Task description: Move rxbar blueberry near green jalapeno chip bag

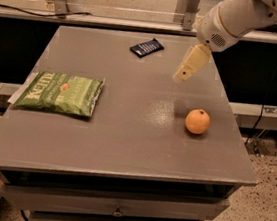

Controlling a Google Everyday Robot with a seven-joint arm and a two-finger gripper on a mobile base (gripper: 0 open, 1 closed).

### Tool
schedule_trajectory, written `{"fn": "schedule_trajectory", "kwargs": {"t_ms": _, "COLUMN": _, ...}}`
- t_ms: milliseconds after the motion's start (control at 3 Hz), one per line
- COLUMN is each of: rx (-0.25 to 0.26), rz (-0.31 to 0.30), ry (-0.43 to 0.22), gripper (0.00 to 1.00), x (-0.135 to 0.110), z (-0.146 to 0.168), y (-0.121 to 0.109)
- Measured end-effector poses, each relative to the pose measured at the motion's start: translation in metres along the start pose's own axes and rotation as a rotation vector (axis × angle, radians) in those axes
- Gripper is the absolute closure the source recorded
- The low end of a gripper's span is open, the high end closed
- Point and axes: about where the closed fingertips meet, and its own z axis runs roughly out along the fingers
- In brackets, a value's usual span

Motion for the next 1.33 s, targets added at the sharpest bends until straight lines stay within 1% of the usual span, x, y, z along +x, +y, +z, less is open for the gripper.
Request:
{"fn": "schedule_trajectory", "kwargs": {"t_ms": 333, "rx": 0.004, "rz": -0.001, "ry": -0.017, "gripper": 0.0, "x": -0.002, "z": 0.006, "y": -0.003}}
{"fn": "schedule_trajectory", "kwargs": {"t_ms": 667, "rx": 0.005, "rz": -0.009, "ry": -0.047, "gripper": 0.0, "x": -0.008, "z": 0.03, "y": -0.018}}
{"fn": "schedule_trajectory", "kwargs": {"t_ms": 1000, "rx": -0.028, "rz": -0.032, "ry": -0.094, "gripper": 0.0, "x": -0.019, "z": 0.066, "y": -0.036}}
{"fn": "schedule_trajectory", "kwargs": {"t_ms": 1333, "rx": -0.063, "rz": -0.038, "ry": -0.138, "gripper": 0.0, "x": -0.03, "z": 0.1, "y": -0.053}}
